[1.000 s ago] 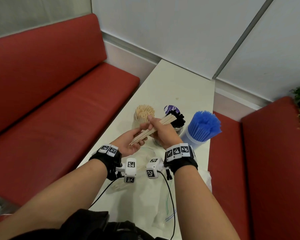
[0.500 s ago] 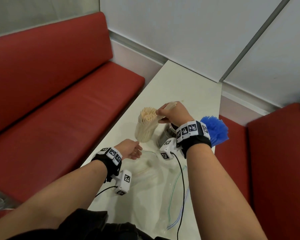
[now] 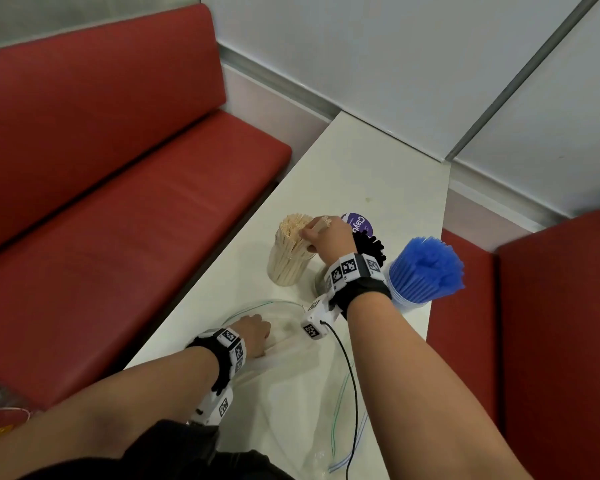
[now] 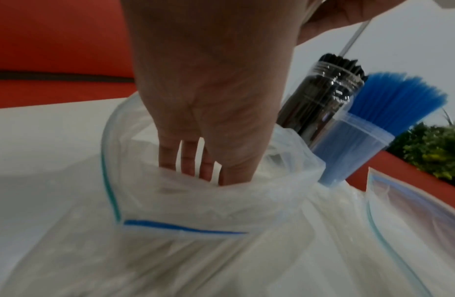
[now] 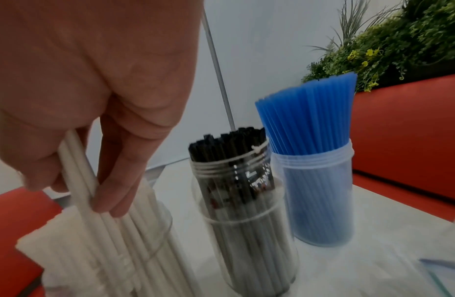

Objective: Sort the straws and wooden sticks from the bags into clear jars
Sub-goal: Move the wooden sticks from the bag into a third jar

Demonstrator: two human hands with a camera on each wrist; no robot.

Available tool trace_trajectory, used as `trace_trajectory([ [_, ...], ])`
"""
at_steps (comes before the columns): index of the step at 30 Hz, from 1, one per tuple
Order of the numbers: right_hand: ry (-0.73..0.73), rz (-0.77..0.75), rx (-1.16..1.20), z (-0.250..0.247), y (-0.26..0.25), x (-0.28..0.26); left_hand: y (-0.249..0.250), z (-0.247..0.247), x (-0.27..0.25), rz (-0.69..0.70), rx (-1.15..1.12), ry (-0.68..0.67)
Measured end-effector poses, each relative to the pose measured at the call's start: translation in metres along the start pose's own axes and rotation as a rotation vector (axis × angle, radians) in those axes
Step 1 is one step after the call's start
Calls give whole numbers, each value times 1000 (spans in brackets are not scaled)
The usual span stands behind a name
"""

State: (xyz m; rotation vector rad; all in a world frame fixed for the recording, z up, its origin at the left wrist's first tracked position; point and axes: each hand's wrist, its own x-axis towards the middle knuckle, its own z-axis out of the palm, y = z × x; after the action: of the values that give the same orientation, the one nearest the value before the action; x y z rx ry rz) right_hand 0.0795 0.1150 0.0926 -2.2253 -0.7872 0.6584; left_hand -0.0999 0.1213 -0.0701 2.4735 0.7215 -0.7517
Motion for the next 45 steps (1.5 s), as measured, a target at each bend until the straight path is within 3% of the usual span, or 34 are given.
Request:
trace_trajectory([
  [3, -5, -43, -22, 5, 8, 0, 1, 8, 1, -7, 53, 24],
  [9, 229, -345, 4, 17, 9, -4, 11, 15, 4, 17, 124, -3],
  [11, 176, -368, -142, 28, 14, -6, 12, 20, 4, 15, 99, 5],
  [14, -68, -285, -559, 45, 35, -13, 12, 24, 4, 2, 59, 32],
  [16, -146, -235, -657, 50, 46, -20, 11, 26, 4, 19, 77, 22],
  [20, -44, -279, -588, 50, 44, -24, 11, 28, 0, 49, 169, -2],
  [23, -165, -227, -642, 49, 40, -25, 20, 32, -4, 32, 222, 20],
  [24, -141, -219, -613, 49, 39, -27, 23, 33, -6, 22, 240, 21],
  [27, 142, -350, -408, 50, 35, -41, 25, 33, -6, 31, 246, 18],
  [29, 133, -393, -275, 57, 38, -53, 24, 32, -6, 31, 243, 19],
  [32, -339, -186, -170, 81, 54, -77, 16, 34, -8, 60, 305, 32],
  [34, -522, -81, -236, 97, 76, -94, 9, 36, -10, 66, 263, 23],
  [40, -476, 27, -447, 107, 142, -119, -7, 21, -13, 26, -75, 33],
  [45, -347, 135, -495, 100, 144, -118, -9, 13, -15, 2, -201, 16],
])
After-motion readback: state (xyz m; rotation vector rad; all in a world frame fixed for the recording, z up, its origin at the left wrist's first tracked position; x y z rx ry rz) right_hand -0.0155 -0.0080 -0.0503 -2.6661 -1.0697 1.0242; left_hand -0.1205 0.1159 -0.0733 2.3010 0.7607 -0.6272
